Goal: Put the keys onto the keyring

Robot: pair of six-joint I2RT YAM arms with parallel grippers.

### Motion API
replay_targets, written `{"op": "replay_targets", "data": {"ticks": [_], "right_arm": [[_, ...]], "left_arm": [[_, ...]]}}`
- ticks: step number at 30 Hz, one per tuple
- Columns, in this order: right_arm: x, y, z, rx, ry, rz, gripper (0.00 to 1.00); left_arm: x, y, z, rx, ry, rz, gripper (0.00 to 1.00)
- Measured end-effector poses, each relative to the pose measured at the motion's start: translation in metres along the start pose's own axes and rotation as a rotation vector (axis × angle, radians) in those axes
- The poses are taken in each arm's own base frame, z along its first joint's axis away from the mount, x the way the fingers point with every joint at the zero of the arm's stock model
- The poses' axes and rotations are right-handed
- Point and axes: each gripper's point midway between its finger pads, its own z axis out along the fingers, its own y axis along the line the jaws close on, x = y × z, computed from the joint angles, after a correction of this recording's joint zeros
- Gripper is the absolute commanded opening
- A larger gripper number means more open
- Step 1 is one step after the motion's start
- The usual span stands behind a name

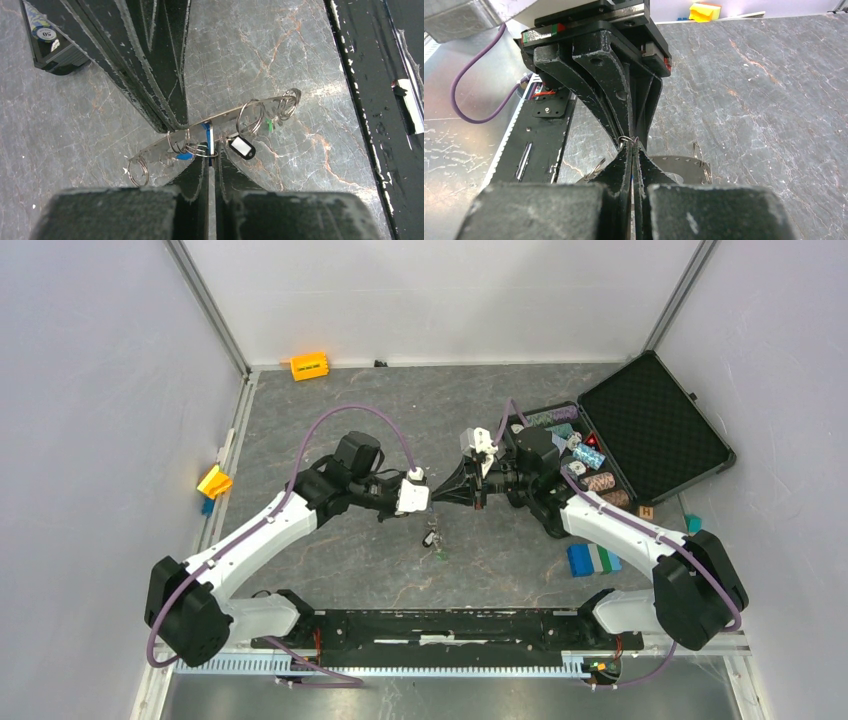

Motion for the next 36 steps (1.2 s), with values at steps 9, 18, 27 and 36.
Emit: {"op": "replay_targets", "data": {"ticks": [9, 18, 27, 36], "right_arm": [[0.002, -0.002, 0.0, 0.024, -0.01, 0.017, 0.0], [0.002, -0.003, -0.001, 0.035, -0.02, 0.032, 0.0], [0.002, -0.002, -0.001, 0.036, -0.029, 0.047, 0.0], [0.004, -0.002, -0.001, 0.037, -0.029, 0.053, 0.0]], "left_arm": [[-0.004, 0.006, 0.001, -0.027, -0.014, -0.032, 0.02], [-0.002, 0.008, 0.005, -0.043, -0.027, -0.038, 0.02], [0.007, 0.009, 0.011, -0.046, -0.005, -0.042, 0.05], [0.012, 0.01, 0.018, -0.057, 0.035, -0.03, 0.08]]}}
